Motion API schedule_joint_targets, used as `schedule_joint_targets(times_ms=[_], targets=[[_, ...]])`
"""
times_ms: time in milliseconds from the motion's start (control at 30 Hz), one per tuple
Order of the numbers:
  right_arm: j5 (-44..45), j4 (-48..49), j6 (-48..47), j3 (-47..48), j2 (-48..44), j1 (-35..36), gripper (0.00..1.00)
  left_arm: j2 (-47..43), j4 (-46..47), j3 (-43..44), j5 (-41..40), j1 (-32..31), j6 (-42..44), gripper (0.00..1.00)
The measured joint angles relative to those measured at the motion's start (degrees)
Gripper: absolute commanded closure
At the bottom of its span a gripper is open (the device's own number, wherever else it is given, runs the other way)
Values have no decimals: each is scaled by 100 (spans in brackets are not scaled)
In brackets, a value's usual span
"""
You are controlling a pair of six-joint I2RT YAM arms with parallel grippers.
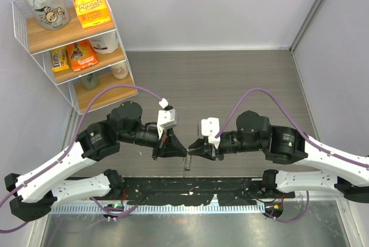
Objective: Put the keys on the keyring
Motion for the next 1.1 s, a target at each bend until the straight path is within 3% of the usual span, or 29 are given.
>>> schedule_joint_targets(times_ms=[333,567,833,967,1100], targets=[[-109,-46,-2,68,125,0,78,26,-17,2,0,0,13,100],[-146,-59,-17,111,186,-2,95,26,-96,35,17,0,55,100],[-173,-94,-33,114,175,-2,95,63,-144,66,35,-2,114,100],[-175,166,-42,-125,-26,-2,95,61,-90,66,28,-9,105,78],[-168,570,-9,-636,-529,0,95,-111,118,13,-382,-22,-33,66]])
